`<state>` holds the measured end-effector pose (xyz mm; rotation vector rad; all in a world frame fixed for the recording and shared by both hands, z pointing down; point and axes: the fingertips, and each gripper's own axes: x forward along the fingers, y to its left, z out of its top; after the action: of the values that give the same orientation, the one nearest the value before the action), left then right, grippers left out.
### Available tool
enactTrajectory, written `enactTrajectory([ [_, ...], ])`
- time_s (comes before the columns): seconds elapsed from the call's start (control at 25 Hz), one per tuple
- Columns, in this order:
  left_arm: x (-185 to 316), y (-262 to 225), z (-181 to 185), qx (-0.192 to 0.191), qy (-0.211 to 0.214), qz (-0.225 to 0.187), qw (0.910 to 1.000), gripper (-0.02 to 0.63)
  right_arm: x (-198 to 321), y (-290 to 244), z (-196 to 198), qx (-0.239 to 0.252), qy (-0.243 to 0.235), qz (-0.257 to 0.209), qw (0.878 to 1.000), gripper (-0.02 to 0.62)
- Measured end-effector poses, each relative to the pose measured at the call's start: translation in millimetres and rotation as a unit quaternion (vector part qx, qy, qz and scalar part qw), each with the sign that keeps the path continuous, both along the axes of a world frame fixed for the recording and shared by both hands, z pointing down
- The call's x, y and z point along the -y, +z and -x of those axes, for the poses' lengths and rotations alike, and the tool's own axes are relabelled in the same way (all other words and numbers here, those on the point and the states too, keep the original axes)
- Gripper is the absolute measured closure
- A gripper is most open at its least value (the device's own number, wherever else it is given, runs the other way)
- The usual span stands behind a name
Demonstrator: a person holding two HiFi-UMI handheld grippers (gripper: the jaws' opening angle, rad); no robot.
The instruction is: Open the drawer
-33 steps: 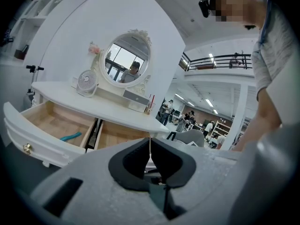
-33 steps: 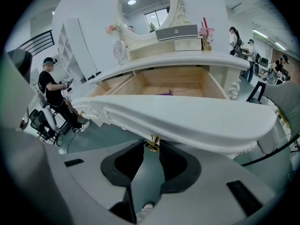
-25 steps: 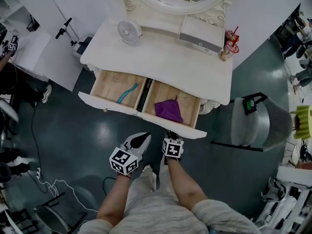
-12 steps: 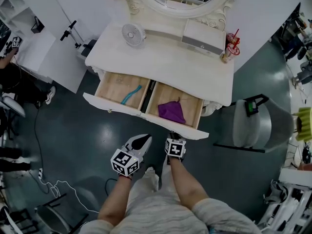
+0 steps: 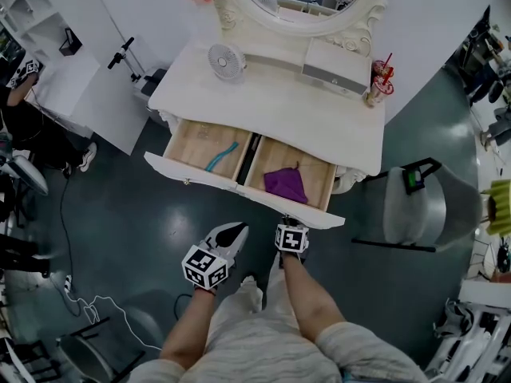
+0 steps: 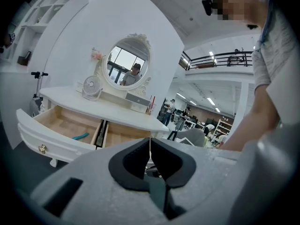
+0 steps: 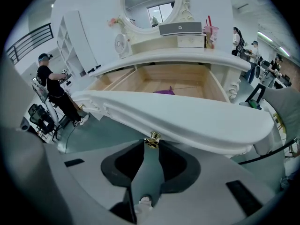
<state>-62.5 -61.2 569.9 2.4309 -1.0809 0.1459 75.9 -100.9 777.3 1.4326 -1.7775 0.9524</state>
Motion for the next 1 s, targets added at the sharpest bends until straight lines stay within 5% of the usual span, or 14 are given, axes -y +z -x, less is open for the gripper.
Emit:
enactTrajectory([
  [0.52, -15, -22, -5, 0.002, 0.019, -0.016, 0.9997, 0.591, -14, -44, -6, -0.007, -0.046, -0.021, 0.999, 0.512],
  [1.0, -41, -51, -4, 0.004, 0.035, -0.039, 0.9986, 0.591, -29, -138, 22, 0.032, -0.126, -0.124, 0.984, 0.534],
])
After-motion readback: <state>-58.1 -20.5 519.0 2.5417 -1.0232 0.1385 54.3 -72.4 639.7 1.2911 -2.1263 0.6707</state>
